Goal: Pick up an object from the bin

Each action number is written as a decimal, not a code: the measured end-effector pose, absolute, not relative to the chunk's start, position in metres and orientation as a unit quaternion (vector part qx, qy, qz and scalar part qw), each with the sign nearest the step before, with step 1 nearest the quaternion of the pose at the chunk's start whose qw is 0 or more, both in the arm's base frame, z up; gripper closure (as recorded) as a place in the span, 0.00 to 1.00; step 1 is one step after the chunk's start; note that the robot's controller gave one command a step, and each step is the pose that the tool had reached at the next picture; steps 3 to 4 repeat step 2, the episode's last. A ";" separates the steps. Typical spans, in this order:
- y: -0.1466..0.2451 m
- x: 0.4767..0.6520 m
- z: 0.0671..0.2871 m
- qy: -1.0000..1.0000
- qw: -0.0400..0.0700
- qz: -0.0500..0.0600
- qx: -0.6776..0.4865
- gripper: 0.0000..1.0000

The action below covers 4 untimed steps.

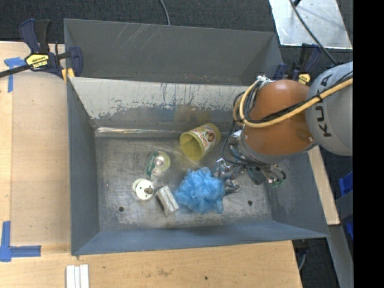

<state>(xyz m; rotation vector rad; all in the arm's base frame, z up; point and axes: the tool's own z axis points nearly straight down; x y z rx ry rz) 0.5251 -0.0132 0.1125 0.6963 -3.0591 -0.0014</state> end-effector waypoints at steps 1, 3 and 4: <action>-0.008 0.527 0.168 -0.973 -0.004 0.000 0.230 1.00; -0.023 0.521 0.217 -0.967 -0.001 0.000 0.253 1.00; -0.023 0.521 0.217 -0.967 -0.001 0.000 0.253 1.00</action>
Offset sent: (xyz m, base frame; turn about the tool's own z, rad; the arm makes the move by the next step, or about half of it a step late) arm -0.0049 -0.0098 0.1045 -0.0672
